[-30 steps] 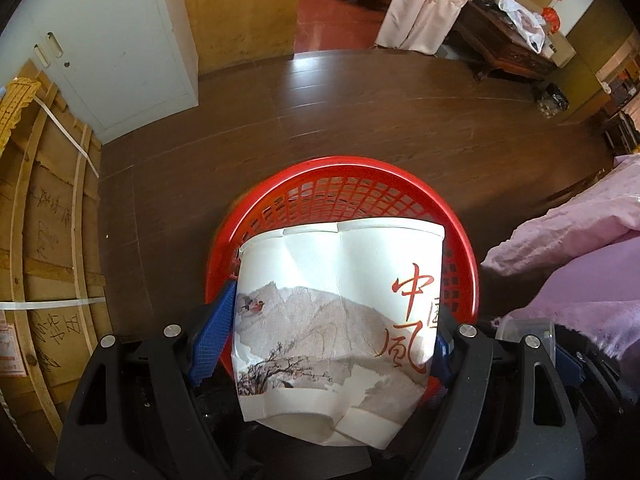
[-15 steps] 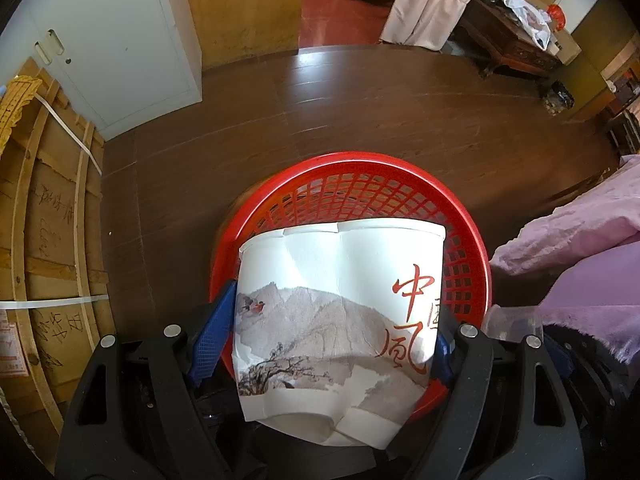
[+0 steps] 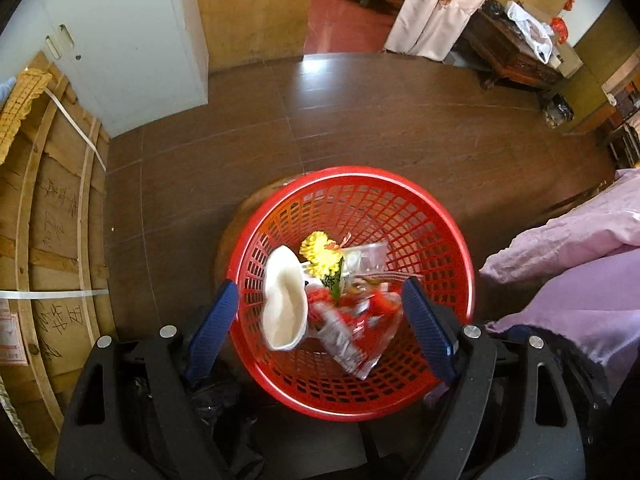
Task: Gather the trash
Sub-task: 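Move both tools back over the table toward the tissue and vegetable scrap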
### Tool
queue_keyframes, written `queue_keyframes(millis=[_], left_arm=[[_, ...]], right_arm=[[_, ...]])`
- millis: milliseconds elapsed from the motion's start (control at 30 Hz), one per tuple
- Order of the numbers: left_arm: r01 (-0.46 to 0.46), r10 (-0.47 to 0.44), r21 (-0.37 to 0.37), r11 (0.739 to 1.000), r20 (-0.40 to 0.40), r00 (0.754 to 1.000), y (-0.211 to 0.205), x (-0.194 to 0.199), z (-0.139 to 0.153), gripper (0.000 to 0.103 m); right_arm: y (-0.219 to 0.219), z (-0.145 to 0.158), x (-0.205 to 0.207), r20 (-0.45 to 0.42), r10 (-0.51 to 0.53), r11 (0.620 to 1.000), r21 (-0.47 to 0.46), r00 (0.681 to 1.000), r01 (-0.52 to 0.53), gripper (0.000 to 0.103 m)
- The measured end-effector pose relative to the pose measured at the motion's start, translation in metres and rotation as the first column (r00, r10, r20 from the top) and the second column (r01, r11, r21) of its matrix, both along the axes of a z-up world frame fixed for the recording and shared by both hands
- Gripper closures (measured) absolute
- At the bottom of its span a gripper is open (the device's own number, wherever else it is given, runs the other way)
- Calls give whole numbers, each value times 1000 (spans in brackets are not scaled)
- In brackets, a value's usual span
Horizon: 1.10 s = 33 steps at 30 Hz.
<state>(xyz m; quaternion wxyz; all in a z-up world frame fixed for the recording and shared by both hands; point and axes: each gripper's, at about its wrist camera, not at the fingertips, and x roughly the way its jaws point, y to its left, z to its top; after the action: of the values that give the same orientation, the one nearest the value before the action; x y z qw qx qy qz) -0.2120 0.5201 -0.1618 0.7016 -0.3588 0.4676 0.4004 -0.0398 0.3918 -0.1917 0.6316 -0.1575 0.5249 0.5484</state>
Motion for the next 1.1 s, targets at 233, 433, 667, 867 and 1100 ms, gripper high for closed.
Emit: queue_keyframes(millis=[233,433,667,867,1100], left_arm=[[58,-63,69,996,72,995,-24,9,46,22],[161,-183,154,975,139,973,-64,30,97,20],[347,-396,259,901,170,902,-146,79,147,16],[541,-597,304,784,127,792,-240,138,164,15],[724,-777,323,610,62,626,-356,210,164,15]], right_arm=[[-41,60,-13,42,34,994,98,999,-38,35],[-104,134,-8,175,2,985,170,984,-33,35],[-239,192,47,294,-274,949,234,916,209,31],[-365,194,91,310,-507,861,232,804,453,30],[-486,177,119,253,-695,719,225,673,658,30]])
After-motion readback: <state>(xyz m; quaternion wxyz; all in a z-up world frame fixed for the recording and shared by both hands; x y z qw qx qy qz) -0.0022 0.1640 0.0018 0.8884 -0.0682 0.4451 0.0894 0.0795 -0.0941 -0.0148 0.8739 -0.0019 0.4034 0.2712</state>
